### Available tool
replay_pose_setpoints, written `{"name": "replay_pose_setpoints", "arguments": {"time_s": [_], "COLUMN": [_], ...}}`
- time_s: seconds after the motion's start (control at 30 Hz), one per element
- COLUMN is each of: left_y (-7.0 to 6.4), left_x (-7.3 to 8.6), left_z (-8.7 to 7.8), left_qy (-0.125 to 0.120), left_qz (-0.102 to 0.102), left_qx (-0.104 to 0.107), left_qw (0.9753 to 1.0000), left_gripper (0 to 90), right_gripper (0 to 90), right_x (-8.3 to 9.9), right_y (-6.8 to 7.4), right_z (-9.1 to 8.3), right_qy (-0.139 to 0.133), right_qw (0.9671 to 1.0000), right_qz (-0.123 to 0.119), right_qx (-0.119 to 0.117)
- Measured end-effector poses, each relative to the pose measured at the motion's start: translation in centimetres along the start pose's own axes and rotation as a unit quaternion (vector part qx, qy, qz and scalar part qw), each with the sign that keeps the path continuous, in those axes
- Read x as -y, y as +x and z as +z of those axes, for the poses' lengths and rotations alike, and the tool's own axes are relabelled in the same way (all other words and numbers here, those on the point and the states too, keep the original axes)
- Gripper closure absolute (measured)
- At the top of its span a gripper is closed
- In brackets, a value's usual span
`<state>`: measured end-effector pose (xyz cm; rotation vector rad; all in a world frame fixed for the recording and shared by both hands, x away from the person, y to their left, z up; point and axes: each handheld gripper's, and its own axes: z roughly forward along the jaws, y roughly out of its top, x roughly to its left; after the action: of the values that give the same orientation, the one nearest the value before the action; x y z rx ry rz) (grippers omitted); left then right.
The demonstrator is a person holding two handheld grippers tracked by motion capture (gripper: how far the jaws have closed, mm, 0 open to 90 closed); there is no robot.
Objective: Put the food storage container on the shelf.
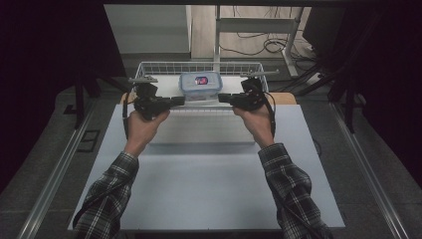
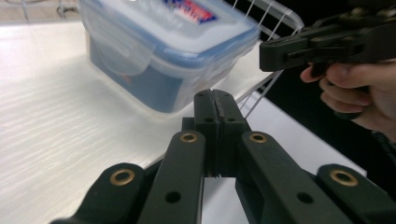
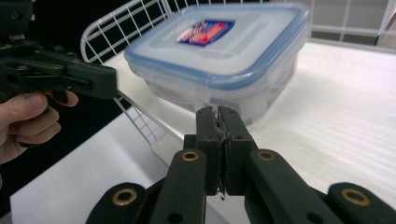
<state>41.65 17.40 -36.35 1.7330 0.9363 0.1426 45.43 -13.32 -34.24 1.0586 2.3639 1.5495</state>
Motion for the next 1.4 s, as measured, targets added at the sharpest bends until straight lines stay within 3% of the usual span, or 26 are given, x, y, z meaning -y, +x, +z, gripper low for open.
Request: {"name": "replay_pose_setpoints", "arguments": {"time_s": [0.17, 0.47, 0.5, 0.6, 0.63, 0.67, 0.77, 0.83, 1.13, 1.4], "left_y": [0.7, 0.7, 0.4, 0.2, 0.0, -0.1, -0.7, -0.8, -1.9, -2.9], "left_x": [-0.6, -1.1, -0.8, -0.4, -0.3, -0.1, 0.2, 0.3, 2.1, 3.5], "left_z": [1.0, 1.2, 0.9, 0.7, 0.7, 0.6, 0.3, 0.2, -0.3, -0.5], "left_qy": [0.007, 0.002, -0.005, -0.009, -0.012, -0.014, -0.021, -0.023, -0.024, -0.021], "left_qz": [-0.007, -0.003, 0.006, 0.011, 0.013, 0.015, 0.034, 0.034, 0.060, 0.087], "left_qx": [-0.027, -0.033, -0.033, -0.034, -0.035, -0.036, -0.042, -0.044, -0.040, -0.048], "left_qw": [0.9996, 0.9994, 0.9994, 0.9993, 0.9992, 0.9991, 0.9983, 0.9982, 0.9971, 0.9948], "left_gripper": [89.4, 84.2, 76.4, 65.7, 61.4, 61.4, 50.3, 45.1, 27.3, 15.6], "right_gripper": [88.0, 86.8, 82.3, 76.3, 70.0, 70.0, 60.2, 55.9, 41.2, 34.6], "right_x": [0.0, -0.2, 0.0, 0.2, 0.4, 0.4, 0.5, 0.7, 1.9, 2.6], "right_y": [-0.2, -0.7, -0.4, 0.0, 0.3, 0.3, 1.0, 1.2, 2.1, 2.8], "right_z": [1.1, 1.6, 1.5, 1.3, 1.2, 1.2, 1.2, 1.1, 1.0, 0.5], "right_qy": [0.003, -0.005, -0.002, -0.003, -0.008, -0.008, -0.010, -0.010, -0.007, -0.013], "right_qw": [0.9999, 0.9996, 0.9998, 0.9998, 0.9999, 0.9999, 0.9998, 0.9998, 0.9994, 0.9988], "right_qz": [0.006, 0.021, 0.015, 0.006, 0.006, 0.006, -0.003, -0.008, -0.030, -0.047], "right_qx": [0.010, 0.019, 0.013, 0.016, 0.013, 0.013, 0.014, 0.017, 0.015, 0.011]}}
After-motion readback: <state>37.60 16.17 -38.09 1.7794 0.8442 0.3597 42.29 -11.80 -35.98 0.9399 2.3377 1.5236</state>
